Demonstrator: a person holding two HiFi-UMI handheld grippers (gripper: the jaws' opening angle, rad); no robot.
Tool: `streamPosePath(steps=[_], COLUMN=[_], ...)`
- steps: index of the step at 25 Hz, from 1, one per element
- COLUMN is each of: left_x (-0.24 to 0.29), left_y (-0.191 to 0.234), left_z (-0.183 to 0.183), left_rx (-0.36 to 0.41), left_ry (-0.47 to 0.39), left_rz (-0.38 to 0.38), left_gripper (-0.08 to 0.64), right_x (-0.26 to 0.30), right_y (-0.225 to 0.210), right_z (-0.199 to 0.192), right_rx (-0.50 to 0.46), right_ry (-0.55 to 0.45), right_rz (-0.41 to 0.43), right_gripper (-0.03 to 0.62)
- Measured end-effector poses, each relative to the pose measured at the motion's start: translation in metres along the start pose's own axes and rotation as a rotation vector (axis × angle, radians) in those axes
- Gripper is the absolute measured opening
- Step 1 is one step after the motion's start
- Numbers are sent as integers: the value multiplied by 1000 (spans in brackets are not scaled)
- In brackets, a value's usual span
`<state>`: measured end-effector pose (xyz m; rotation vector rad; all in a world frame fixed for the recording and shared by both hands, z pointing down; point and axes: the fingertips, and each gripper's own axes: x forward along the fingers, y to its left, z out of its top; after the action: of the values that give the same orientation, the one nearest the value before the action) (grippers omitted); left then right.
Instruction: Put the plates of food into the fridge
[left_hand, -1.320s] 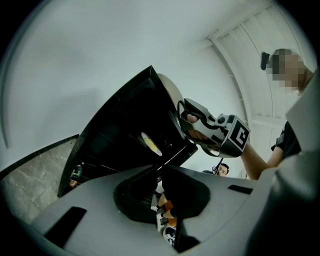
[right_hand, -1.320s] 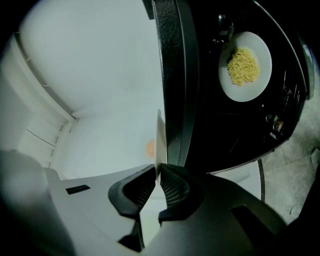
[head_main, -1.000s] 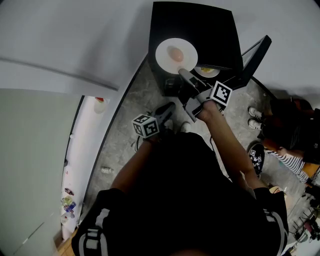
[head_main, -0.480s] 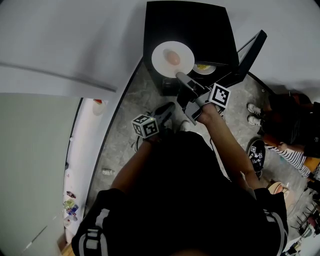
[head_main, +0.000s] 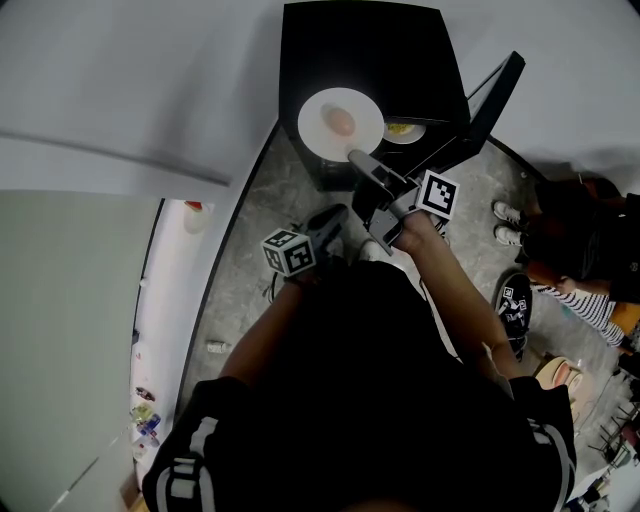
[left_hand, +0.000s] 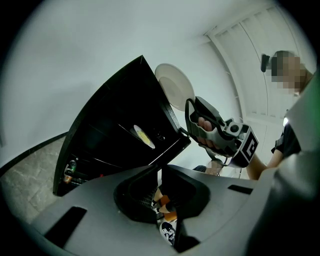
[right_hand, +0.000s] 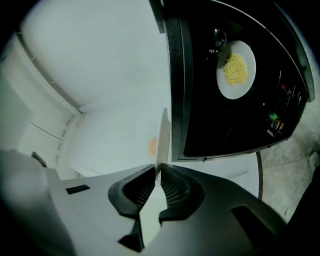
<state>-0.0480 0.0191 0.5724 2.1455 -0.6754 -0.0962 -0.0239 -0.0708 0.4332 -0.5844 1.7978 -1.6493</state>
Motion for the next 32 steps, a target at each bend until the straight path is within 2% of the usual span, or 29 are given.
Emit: streamPosePath(steps=[17,32], left_x=[0,4], left_y=[29,44], left_z=[9,5], left_rx=[-15,-33], left_ry=[16,36], left_rz=[24,40], left_gripper=[23,23], right_x=[-12,-20], right_y=[-15,-31], right_z=[-4,-12], right_rx=[22,19], right_ry=[9,70], right_rz=[7,18], right_gripper=[46,46])
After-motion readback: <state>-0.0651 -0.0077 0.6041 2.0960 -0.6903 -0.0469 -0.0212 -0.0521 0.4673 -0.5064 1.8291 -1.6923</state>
